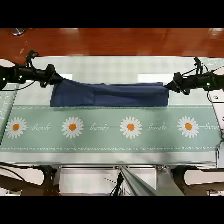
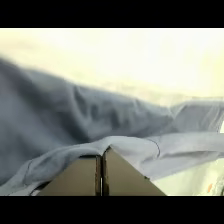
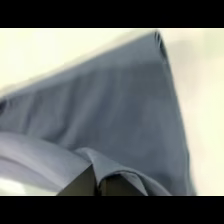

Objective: Fold the shirts.

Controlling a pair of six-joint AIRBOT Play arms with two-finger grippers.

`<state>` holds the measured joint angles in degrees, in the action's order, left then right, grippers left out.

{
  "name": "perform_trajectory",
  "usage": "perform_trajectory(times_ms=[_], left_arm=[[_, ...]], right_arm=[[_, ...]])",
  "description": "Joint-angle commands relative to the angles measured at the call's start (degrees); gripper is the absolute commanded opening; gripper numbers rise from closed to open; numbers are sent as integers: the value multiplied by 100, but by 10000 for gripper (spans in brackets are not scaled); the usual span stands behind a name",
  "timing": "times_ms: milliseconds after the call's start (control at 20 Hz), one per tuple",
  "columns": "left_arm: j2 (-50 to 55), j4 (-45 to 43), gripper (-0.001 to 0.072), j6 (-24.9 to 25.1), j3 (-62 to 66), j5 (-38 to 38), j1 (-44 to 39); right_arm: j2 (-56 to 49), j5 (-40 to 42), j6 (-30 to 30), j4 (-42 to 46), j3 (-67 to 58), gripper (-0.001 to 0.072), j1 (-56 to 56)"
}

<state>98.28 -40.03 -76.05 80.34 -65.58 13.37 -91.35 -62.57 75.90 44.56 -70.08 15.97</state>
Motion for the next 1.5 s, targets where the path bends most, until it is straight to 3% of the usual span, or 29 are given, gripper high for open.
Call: perform_trajectory(times_ms=[0, 100, 150, 250, 400, 500, 600, 700, 900, 1100, 1450], left_arm=[[535, 0, 19, -72, 461, -107, -35], [654, 4, 21, -81, 461, -212, -35], [684, 2, 84, -76, 463, -426, -26], [682, -55, 697, -33, 531, -1054, 105], [540, -890, 702, -39, 728, -2369, 682], [76, -1231, 701, -90, 566, -2459, 1156], [-756, -1226, 701, 37, 0, -1707, 1515], [-1853, -1189, 701, 76, -986, -463, 1600], [-3836, -756, 701, 378, -2970, 1147, 1117], [-4527, -704, 702, 378, -3442, 1226, 501], [-4242, -533, 701, 380, -3442, 1567, -424]], right_arm=[[-420, 140, -26, -247, -212, 59, -13], [-560, 262, -291, -621, -212, 641, -11], [-568, 240, -485, -798, -212, 631, -7], [-551, 39, -494, -778, -326, 631, 118], [-505, -649, -476, -599, -651, 630, 658], [-358, -881, -409, -227, -669, 629, 1134], [-295, -931, -234, 315, -632, 629, 1460], [-313, -763, -227, 356, -428, 629, 1534], [-675, -656, -229, 190, -229, 628, 1134], [-1071, -627, -404, -356, -229, 623, 699], [-1217, -614, -595, -586, -236, 614, -63]])
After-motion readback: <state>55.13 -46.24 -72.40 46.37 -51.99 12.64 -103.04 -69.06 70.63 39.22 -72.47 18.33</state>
